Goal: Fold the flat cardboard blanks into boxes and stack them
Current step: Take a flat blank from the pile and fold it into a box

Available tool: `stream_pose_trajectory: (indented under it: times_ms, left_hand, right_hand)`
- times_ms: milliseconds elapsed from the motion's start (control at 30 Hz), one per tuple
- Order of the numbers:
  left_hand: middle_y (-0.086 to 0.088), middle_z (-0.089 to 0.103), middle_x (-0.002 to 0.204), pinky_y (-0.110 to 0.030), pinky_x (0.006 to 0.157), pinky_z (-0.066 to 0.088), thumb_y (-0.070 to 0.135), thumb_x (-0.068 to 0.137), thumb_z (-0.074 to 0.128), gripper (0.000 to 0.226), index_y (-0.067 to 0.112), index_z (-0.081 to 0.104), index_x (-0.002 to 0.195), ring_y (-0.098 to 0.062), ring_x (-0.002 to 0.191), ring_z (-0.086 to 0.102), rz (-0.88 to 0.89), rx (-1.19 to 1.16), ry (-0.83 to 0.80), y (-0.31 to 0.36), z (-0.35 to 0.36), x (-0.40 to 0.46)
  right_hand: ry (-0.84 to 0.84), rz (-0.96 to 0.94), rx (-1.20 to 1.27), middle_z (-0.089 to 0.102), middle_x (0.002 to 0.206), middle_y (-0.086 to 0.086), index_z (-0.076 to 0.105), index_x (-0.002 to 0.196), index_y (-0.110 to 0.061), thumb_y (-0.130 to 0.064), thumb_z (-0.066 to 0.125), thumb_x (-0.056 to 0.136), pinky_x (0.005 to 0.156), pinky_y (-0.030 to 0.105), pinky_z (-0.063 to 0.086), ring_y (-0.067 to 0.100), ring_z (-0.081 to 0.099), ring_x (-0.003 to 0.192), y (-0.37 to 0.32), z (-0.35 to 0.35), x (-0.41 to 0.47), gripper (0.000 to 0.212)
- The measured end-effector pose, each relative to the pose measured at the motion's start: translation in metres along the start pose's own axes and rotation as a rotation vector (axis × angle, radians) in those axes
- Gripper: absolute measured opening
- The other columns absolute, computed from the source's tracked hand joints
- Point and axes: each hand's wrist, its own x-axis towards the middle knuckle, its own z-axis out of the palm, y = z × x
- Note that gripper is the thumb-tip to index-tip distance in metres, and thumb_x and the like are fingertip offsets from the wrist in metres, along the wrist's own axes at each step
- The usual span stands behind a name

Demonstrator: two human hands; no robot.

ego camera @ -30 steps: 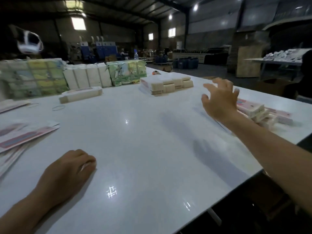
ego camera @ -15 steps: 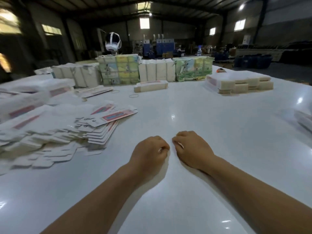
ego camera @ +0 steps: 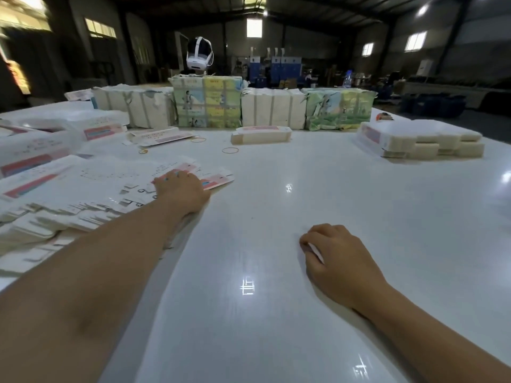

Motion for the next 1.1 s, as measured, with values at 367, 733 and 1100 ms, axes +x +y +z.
stream_pose_trajectory:
  times_ms: [367, 733, 1100]
  left_hand:
    - [-0.009, 0.038, 0.143, -0.056, 0.104, 0.027, 0.005, 0.089, 0.039, 0.060, 0.015, 0.021, 0.145, -0.032, 0.124, 0.043, 0.408, 0.042, 0.241, 0.053, -0.031, -0.070]
    - [-0.001, 0.027, 0.154, -0.055, 0.112, 0.018, 0.008, 0.090, 0.050, 0.073, 0.032, 0.015, 0.150, -0.025, 0.135, 0.035, 0.688, -0.136, 0.393, 0.055, 0.001, -0.171]
    - [0.002, 0.011, 0.157, -0.053, 0.114, 0.012, 0.034, 0.096, 0.039, 0.064, 0.040, 0.003, 0.149, -0.024, 0.137, 0.019, 0.758, -0.176, 0.353, 0.066, 0.005, -0.171]
  right_hand:
    - [-0.030, 0.007, -0.011, 0.056, 0.118, -0.006, 0.061, 0.112, -0.022, -0.025, 0.042, 0.092, 0.088, 0.031, 0.036, 0.019, 0.045, 0.105, -0.002, 0.000, 0.000, 0.028]
    - [0.110, 0.324, 0.617, 0.067, 0.093, -0.001, 0.071, 0.096, -0.004, 0.000, 0.043, 0.086, 0.073, 0.011, 0.047, 0.019, 0.062, 0.088, 0.006, -0.018, -0.004, 0.030]
    - [-0.037, 0.490, 1.638, 0.071, 0.073, 0.010, 0.059, 0.090, 0.000, 0.004, 0.046, 0.091, 0.049, 0.028, 0.055, 0.020, 0.070, 0.063, 0.007, -0.041, -0.007, 0.014]
